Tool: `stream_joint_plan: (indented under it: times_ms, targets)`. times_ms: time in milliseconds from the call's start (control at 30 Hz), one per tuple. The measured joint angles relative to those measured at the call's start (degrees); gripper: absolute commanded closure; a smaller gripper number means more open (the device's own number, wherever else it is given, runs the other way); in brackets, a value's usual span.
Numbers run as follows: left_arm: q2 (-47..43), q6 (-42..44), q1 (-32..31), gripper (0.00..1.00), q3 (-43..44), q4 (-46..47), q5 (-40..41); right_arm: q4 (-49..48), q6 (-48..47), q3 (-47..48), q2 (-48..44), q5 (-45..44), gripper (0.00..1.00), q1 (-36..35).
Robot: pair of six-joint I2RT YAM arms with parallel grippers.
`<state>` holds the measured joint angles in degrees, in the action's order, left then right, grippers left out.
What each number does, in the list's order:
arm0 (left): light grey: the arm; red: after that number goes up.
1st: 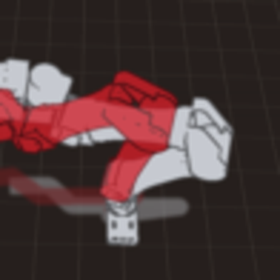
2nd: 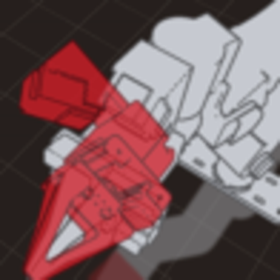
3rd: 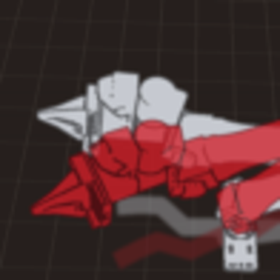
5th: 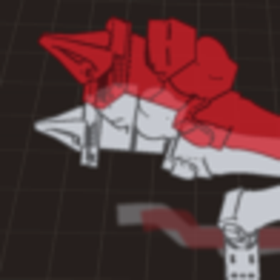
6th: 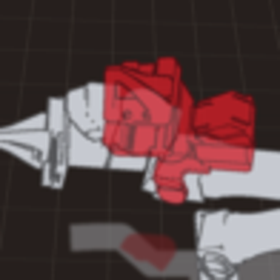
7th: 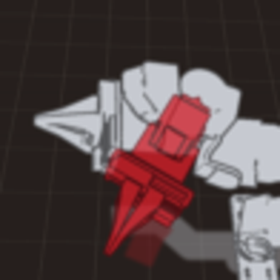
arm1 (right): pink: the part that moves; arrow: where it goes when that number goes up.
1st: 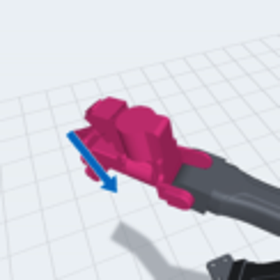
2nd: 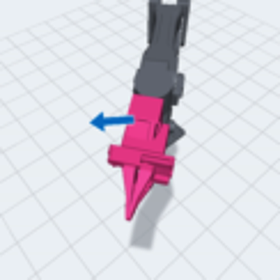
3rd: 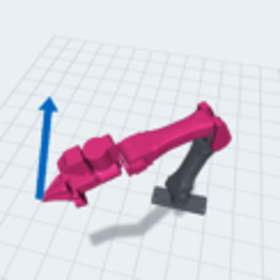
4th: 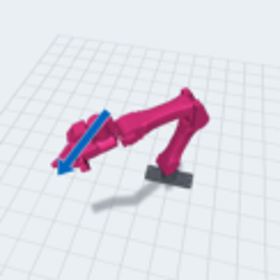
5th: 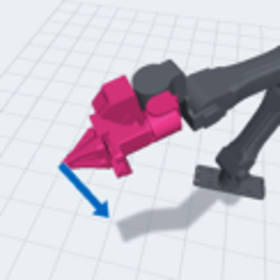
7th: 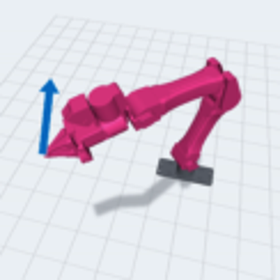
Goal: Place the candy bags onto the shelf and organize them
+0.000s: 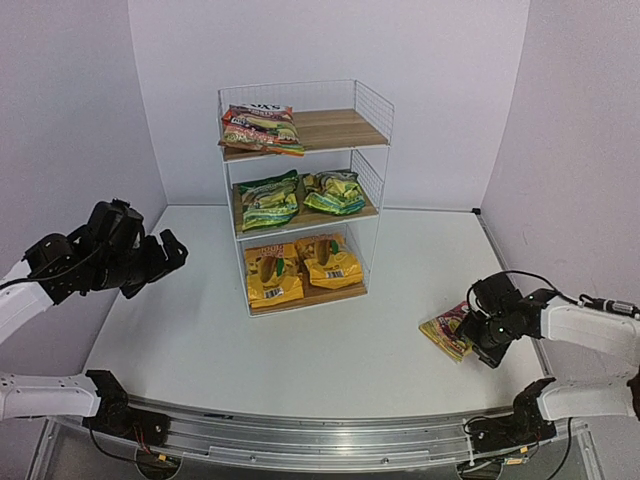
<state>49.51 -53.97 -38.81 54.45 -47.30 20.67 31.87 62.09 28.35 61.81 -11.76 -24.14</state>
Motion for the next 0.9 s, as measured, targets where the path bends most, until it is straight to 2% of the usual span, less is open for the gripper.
stream_joint_plan:
  times_ms: [67, 100, 267, 333, 467, 600, 767, 900]
  targets:
    - [-0.14, -0.59, -0.02, 0.00, -1.14, -0.31, -0.29, -3.77, 0.39, -1.18, 2.36, 0.04, 0.32, 0.00]
    - [-0.39, -0.86, -0.02, 0.01, -1.36, -0.25, -0.43, -5.53, 0.63, -1.89, 3.13, 0.05, 0.38, 0.00]
    - [-3.88, -1.64, -0.02, 0.00, -2.60, 0.84, -0.64, -11.18, 2.71, -5.14, 2.82, -0.78, 0.88, 0.00]
    - [-4.78, -1.67, -0.02, 0.00, -3.15, 0.84, -0.72, -12.32, 3.07, -6.05, 0.75, -1.43, 0.97, 0.00]
    - [-4.75, -1.62, -0.02, 0.00, -3.61, 0.87, -0.93, -11.86, 1.24, -5.70, -5.14, -1.57, 1.00, 0.02]
    - [-4.43, -1.45, -0.02, 0.00, -3.69, 0.98, -1.00, -7.11, -4.07, -0.25, -9.79, -1.36, 1.00, 0.02]
    - [-3.92, -0.65, -0.02, 0.00, -3.69, 2.04, -1.02, -0.90, -16.14, 17.82, -10.89, 2.35, 1.00, 0.12]
    - [-3.39, 0.05, -0.02, 0.00, -3.69, 2.54, -1.08, -0.08, -26.16, 36.07, -8.50, 11.11, 1.00, 0.13]
